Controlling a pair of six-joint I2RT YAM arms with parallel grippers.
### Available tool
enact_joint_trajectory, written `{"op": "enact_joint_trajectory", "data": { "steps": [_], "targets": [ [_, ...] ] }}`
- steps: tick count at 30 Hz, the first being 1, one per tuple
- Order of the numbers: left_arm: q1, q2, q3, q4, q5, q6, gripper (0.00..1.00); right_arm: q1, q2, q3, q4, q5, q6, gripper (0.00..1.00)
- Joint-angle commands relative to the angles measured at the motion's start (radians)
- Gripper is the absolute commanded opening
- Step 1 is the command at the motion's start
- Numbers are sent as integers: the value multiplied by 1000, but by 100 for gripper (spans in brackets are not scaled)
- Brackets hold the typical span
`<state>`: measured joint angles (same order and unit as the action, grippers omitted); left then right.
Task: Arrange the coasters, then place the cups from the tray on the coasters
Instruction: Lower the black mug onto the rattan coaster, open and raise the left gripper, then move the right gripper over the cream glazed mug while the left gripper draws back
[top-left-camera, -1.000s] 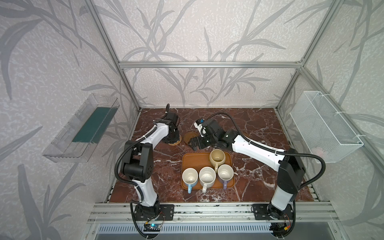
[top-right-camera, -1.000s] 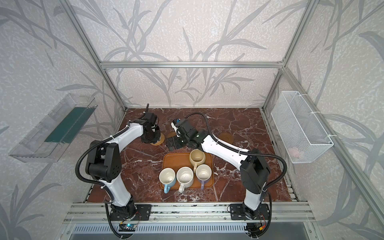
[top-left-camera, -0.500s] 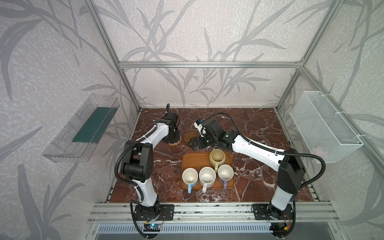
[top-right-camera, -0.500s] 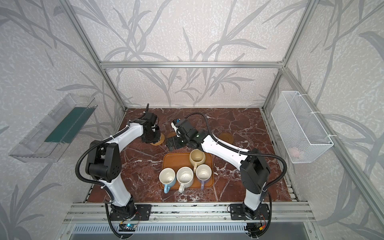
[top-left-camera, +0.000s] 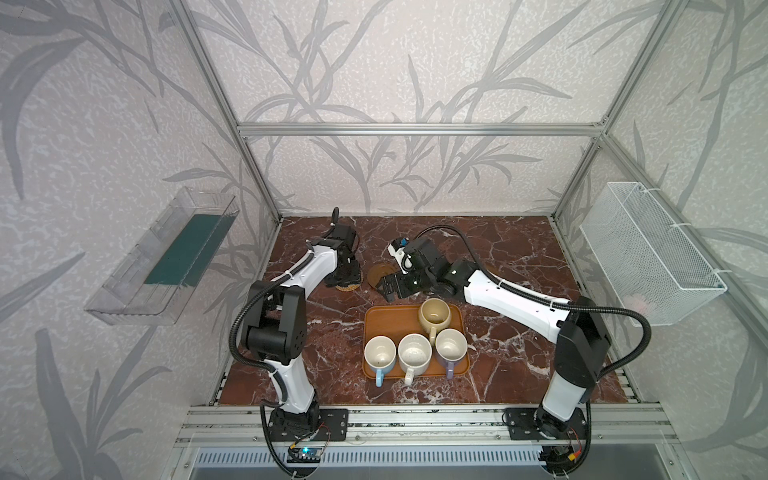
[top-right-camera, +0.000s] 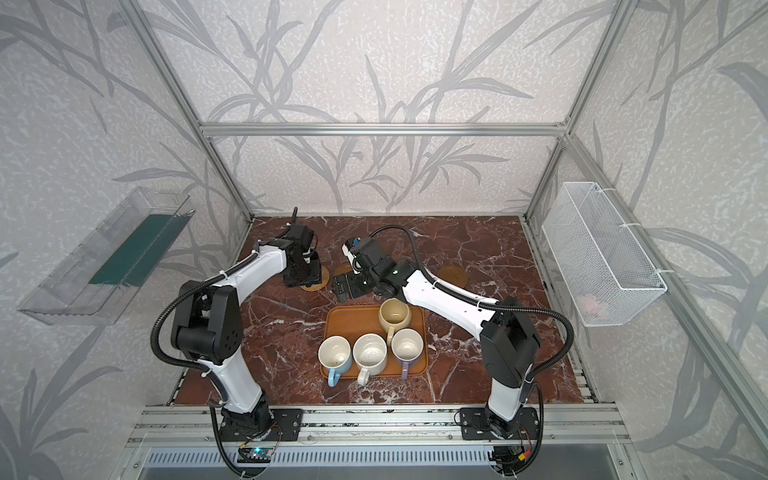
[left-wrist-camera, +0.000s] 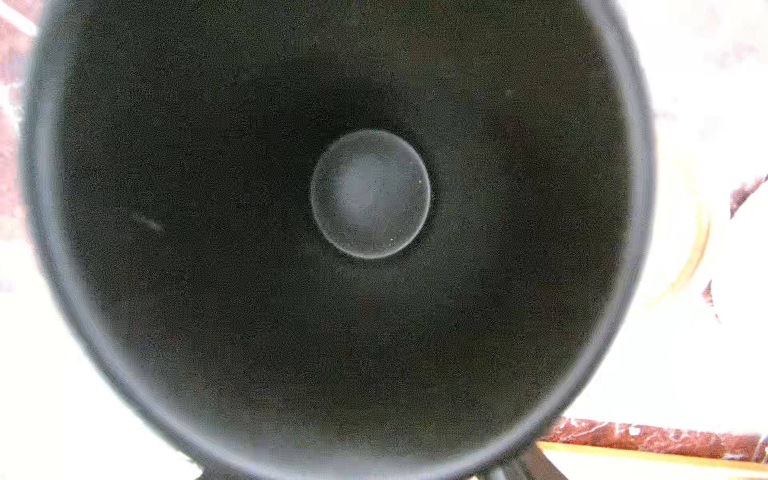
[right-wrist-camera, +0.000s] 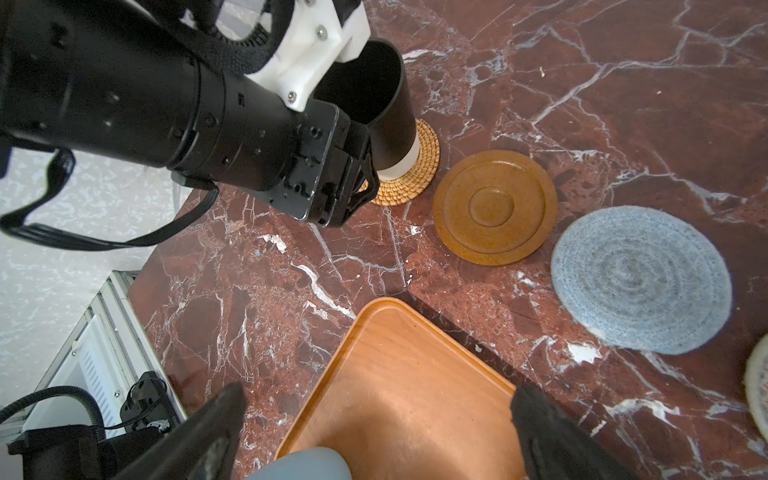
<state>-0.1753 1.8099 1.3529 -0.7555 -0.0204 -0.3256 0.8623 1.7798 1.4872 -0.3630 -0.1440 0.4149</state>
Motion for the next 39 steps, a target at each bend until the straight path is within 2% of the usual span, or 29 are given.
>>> {"op": "enact_joint_trajectory", "data": {
  "steps": [1, 10, 19, 26, 33, 39],
  "targets": [
    [2, -55, -4, -18, 2, 0, 77, 6, -10, -14, 1, 1, -12, 99],
    [2, -165, -30, -7, 30, -23, 99, 5, -26, -22, -17, 74, -11, 99],
    [2, -316, -53, -20, 140, -40, 99, 4, -68, -64, 3, 117, -49, 99],
    [2, -478, -146, 89, 260, -114, 99, 4, -217, -221, 122, 185, -63, 100],
    [-9, -570, -157, 49, 353, -154, 99, 4, -349, -305, 43, 271, -80, 100],
    [-28, -668, -233, 124, 520, -192, 99, 4, -416, -340, -65, 308, -36, 99]
  ]
}}
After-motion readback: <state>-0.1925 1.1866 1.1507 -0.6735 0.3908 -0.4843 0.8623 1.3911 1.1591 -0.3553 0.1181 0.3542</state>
